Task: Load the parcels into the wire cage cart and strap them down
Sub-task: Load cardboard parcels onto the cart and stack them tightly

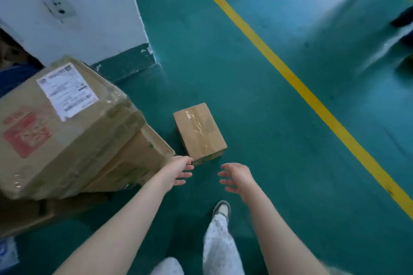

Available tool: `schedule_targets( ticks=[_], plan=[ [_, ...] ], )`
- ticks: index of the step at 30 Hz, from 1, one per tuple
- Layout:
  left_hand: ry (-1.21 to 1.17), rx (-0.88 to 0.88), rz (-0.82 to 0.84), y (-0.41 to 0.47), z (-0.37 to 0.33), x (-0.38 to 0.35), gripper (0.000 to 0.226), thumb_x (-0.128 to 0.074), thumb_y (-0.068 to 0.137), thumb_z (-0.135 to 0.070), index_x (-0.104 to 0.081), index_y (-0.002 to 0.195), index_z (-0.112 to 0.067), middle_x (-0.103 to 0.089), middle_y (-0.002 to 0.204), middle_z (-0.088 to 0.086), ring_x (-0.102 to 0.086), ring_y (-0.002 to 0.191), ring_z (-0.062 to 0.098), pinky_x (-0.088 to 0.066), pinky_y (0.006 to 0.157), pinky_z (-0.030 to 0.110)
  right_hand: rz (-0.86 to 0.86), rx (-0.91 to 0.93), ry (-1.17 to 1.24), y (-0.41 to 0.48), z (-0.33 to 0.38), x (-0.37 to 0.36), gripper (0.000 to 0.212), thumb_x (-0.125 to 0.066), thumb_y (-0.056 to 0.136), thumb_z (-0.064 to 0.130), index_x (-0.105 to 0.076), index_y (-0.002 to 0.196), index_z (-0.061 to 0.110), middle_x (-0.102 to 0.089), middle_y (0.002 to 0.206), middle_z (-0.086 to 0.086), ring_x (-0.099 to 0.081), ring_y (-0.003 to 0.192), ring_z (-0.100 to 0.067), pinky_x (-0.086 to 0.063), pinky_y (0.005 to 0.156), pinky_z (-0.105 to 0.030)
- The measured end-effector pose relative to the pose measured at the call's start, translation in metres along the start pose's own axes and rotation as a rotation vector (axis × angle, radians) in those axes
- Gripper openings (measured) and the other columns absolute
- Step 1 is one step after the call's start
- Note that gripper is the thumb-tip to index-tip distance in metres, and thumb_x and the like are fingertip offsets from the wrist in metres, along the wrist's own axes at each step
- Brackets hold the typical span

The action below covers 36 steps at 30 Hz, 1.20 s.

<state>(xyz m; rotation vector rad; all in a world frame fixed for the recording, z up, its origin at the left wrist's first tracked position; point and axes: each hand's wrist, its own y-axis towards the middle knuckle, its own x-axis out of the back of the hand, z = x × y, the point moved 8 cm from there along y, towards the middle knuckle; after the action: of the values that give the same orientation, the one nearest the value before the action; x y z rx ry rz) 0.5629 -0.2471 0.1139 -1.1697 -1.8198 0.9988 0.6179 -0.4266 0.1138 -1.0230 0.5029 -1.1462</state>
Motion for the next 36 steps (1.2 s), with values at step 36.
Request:
schedule_targets(
  ticks=[36],
  plan=[
    [-0.42,0.078,-0.329,0.362,0.025,-0.087,0.044,-0.055,0.084,-0.02,-0.032,0.121,-0.015,-0.042,0.091,-0.004,-0.044,0.082,0.016,-0.043,0.09,0.053,-0.296,0.266,-0.171,0.426,-0.008,-0.006,0.068,-0.069,0.082,0.038,-0.036,0.134,0.009,-0.04,0.129,-0.004,-0.044,0.096,-0.014,-0.049,0.089,-0.043]
  ],
)
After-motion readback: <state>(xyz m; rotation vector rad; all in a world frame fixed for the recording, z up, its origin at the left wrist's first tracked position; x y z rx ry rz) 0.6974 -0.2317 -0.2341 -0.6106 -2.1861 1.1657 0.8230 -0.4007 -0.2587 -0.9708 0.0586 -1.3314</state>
